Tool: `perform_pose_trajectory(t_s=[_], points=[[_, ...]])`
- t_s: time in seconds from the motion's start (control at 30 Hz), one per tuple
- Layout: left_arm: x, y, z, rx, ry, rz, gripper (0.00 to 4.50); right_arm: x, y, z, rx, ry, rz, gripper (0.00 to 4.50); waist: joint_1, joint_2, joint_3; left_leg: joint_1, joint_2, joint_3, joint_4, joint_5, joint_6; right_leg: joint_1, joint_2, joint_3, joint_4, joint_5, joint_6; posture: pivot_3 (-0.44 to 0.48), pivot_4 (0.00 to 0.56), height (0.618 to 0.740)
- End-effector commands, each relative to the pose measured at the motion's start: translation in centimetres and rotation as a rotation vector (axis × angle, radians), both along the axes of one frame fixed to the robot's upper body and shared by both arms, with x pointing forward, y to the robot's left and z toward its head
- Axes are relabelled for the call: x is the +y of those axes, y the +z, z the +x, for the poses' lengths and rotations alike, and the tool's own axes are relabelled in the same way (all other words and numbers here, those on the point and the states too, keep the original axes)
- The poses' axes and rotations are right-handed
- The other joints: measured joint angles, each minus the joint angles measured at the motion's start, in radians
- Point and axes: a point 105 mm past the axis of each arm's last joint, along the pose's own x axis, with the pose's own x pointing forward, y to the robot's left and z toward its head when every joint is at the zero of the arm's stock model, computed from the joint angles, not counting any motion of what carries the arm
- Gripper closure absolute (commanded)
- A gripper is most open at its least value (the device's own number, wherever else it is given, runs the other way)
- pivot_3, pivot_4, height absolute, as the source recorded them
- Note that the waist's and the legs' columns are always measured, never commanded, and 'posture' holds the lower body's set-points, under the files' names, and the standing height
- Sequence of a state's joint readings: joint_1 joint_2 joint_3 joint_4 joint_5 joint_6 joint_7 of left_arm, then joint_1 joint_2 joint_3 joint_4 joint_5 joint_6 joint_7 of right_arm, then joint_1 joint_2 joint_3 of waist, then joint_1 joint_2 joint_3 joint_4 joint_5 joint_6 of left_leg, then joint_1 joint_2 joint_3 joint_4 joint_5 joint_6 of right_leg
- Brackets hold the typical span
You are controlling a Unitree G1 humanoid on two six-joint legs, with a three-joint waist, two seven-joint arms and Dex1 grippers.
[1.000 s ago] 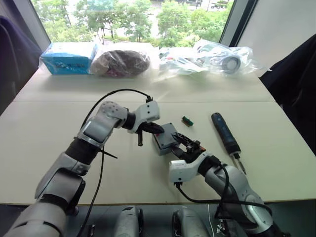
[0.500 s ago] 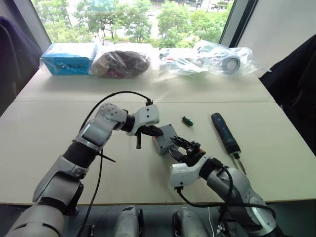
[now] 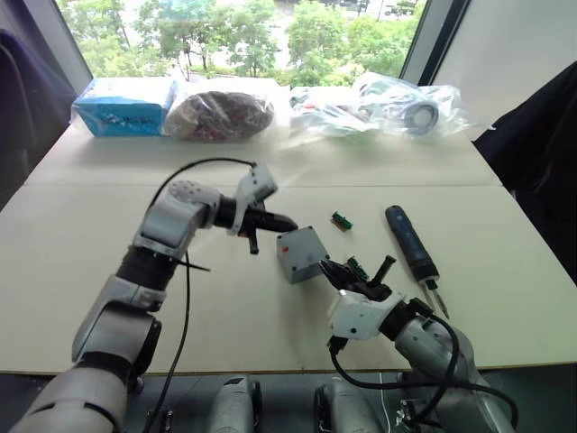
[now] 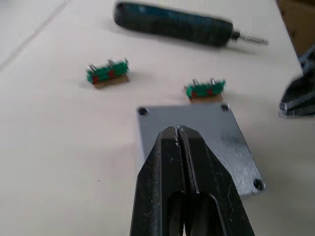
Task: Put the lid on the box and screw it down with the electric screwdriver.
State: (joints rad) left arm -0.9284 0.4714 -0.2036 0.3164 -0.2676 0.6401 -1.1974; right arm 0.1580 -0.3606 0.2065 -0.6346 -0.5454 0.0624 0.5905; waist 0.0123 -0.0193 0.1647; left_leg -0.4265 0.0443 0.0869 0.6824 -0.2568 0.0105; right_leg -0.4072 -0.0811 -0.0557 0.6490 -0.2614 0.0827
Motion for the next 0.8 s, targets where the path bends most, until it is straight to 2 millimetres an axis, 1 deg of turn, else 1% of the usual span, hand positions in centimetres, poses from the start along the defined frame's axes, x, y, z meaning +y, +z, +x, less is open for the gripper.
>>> perform_pose_trajectory(t_s=[0.03,0.1,0.17,0.27,0.4,0.5,0.6,0.7,0.8], points=[[1.1,-1.2,2.0,-0.063,0.091,0.068,4.50,-0.3,-0.2,0.3,0.120,-0.024,0.126,4.43,0.000,0.000,0.000,0.000,0.000,0.000,0.000,0.000,0.000,0.000,0.000,0.000,0.000,0.000,0.000,0.000,0.150,0.740],[1.0,-2.1,2.8,-0.060,0.124,0.069,4.50,-0.3,-0.4,0.6,0.158,-0.027,0.149,4.43,0.000,0.000,0.000,0.000,0.000,0.000,0.000,0.000,0.000,0.000,0.000,0.000,0.000,0.000,0.000,0.000,0.150,0.740],[0.5,-2.7,3.3,-0.053,0.135,0.049,4.50,-0.2,-0.9,0.7,0.217,-0.023,0.156,4.43,0.001,0.000,0.000,0.000,0.000,0.000,0.000,0.000,0.000,-0.001,0.000,0.000,0.000,0.000,0.000,0.000,0.150,0.740],[-0.4,-5.1,2.7,-0.054,0.074,0.128,4.50,-0.1,-1.2,1.2,0.211,0.000,0.085,4.43,0.000,0.000,0.000,-0.001,0.000,0.000,0.000,0.000,0.000,-0.001,0.000,0.000,0.000,0.000,0.000,0.000,0.150,0.740],[-0.8,-6.1,2.5,-0.031,0.051,0.138,4.50,0.0,-1.4,1.8,0.228,0.010,0.056,4.43,-0.001,0.000,0.000,-0.001,0.000,0.001,-0.001,0.000,0.001,-0.002,0.000,0.000,0.000,0.000,0.000,0.000,0.150,0.740],[-0.8,-7.2,1.5,0.003,0.006,0.166,4.50,0.4,-2.1,2.0,0.276,0.042,0.029,4.43,-0.002,0.000,0.000,-0.001,0.000,0.001,-0.001,0.000,0.001,-0.002,0.000,0.000,0.000,0.001,0.001,0.000,0.150,0.740],[-0.5,-8.2,0.3,0.025,-0.046,0.211,4.50,0.1,-2.1,3.2,0.274,0.018,0.019,4.43,-0.004,0.000,0.000,-0.001,0.000,0.001,-0.001,0.000,0.001,-0.002,0.000,0.000,0.000,0.001,0.000,0.000,0.150,0.740],[-0.3,-8.4,-0.6,0.041,-0.073,0.216,4.50,0.1,-2.0,3.7,0.266,0.015,0.009,4.43,-0.002,0.000,0.000,-0.002,0.000,0.001,-0.002,0.000,0.001,-0.003,0.000,0.000,0.000,0.000,0.000,0.000,0.150,0.740],[-0.1,-8.0,-1.3,0.056,-0.072,0.194,4.50,0.3,-1.9,4.0,0.257,0.030,0.000,4.43,-0.001,0.000,0.001,-0.002,0.002,0.001,-0.001,0.000,0.001,-0.002,0.000,0.000,0.000,0.000,-0.001,0.000,0.150,0.740]])
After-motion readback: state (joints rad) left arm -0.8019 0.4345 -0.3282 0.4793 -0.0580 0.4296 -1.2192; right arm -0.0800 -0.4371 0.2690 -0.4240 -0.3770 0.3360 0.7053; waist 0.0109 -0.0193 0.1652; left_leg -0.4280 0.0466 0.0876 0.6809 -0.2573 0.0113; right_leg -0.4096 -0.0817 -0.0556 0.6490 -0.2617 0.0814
